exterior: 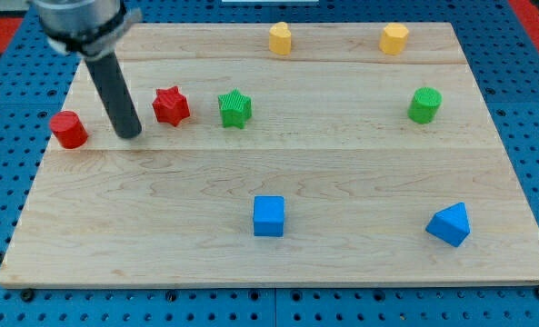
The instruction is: Move the red circle to the left of the red star
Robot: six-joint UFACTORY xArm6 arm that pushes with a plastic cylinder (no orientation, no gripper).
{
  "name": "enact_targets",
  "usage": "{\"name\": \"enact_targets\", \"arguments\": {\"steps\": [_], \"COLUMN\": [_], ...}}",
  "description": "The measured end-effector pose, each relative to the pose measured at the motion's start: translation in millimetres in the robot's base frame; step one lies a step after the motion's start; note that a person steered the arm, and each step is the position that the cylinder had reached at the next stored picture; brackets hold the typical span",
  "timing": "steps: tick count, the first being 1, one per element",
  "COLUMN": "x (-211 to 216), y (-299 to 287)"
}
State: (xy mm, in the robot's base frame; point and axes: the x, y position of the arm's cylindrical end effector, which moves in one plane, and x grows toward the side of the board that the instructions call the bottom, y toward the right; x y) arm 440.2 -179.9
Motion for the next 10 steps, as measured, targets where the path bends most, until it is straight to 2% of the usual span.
{"name": "enact_targets", "arguments": {"steps": [1,2,3,6,8,10], "x": [54.8,67.0,50.6,-11.5,-18.7,-5.2], "y": [-16.8,-86.8,-125.0,-107.8,-68.8,-62.6]}}
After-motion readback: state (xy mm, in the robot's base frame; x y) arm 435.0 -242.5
